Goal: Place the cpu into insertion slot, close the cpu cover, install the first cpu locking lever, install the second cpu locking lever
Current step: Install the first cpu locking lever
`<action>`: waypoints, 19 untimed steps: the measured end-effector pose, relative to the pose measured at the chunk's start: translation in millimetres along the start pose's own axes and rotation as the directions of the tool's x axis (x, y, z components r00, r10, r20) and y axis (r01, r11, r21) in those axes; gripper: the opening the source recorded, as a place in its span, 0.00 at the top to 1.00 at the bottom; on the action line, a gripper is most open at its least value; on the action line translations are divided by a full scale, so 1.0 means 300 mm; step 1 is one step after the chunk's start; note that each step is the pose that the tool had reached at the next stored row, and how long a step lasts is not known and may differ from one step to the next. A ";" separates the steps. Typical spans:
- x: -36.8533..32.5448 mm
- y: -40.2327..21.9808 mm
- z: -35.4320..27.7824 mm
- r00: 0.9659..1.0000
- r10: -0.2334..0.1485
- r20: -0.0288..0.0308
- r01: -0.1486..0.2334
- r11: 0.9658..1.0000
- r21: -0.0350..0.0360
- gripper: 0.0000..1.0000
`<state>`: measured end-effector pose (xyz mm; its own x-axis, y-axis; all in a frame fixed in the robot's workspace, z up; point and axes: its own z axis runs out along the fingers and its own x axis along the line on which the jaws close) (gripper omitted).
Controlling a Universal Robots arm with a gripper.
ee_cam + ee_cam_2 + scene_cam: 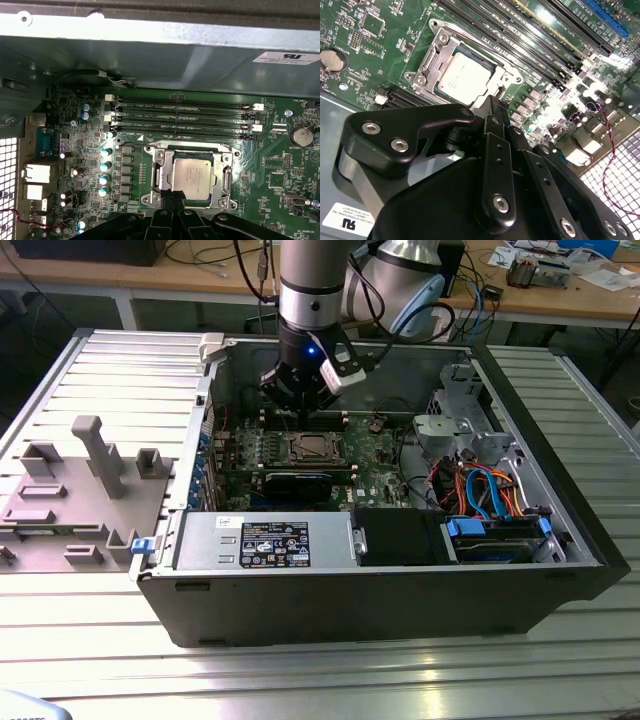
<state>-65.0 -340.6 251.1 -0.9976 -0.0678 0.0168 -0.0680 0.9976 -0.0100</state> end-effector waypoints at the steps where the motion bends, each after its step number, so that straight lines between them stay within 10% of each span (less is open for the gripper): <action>1: 0.001 0.000 0.000 1.000 0.000 0.000 0.000 1.000 0.000 0.89; 19: 0.018 0.001 0.000 1.000 0.000 0.000 0.000 1.000 0.000 0.89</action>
<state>-70.5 -340.6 251.1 -0.9976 -0.0678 0.0168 -0.0679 0.9976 -0.0101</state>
